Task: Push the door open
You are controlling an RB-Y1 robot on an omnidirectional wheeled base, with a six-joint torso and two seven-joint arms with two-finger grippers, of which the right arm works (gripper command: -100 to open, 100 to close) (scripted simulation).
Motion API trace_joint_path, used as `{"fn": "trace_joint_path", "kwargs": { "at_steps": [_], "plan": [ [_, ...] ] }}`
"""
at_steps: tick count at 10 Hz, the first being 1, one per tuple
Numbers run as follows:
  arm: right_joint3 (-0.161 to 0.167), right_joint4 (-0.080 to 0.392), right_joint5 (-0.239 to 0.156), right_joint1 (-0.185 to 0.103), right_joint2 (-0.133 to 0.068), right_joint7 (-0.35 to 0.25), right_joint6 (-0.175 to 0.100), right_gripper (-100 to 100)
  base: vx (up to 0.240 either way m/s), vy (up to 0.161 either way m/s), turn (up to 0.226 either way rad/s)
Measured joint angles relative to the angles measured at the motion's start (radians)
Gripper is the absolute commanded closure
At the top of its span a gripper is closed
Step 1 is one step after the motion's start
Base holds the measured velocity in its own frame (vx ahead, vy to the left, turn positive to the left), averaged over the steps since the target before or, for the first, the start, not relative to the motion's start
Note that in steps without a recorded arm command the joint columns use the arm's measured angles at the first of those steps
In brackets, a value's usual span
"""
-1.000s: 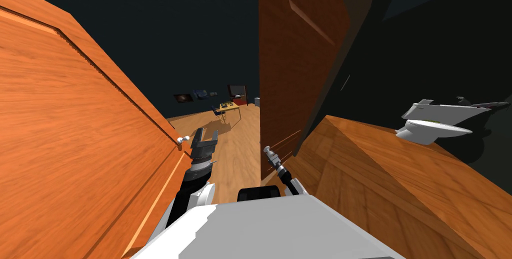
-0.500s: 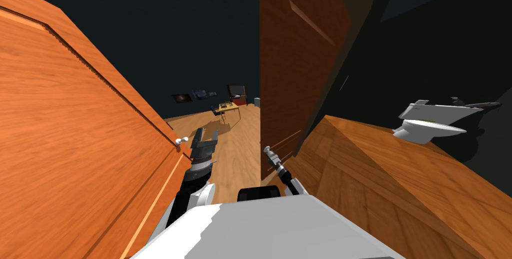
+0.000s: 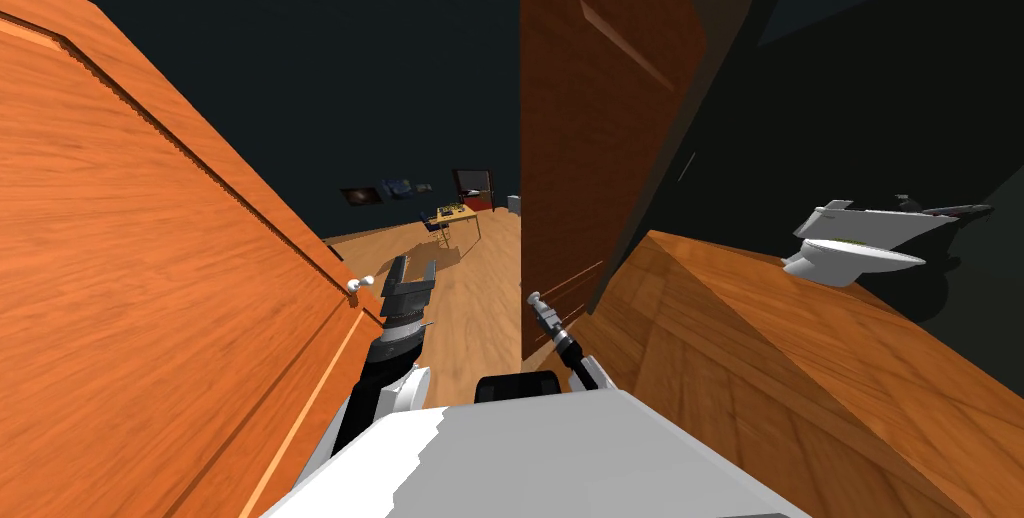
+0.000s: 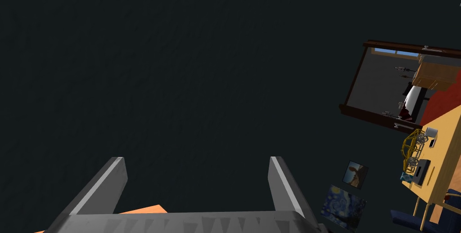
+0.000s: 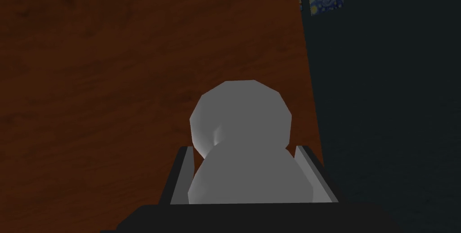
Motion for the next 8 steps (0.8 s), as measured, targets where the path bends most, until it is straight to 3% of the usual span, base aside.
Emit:
{"fn": "trace_joint_path", "kwargs": {
  "at_steps": [8],
  "plan": [
    [0.031,0.008,-0.051,-0.008,-0.016,-0.179,0.006,100,0.032,0.02,-0.024]
  ]
}}
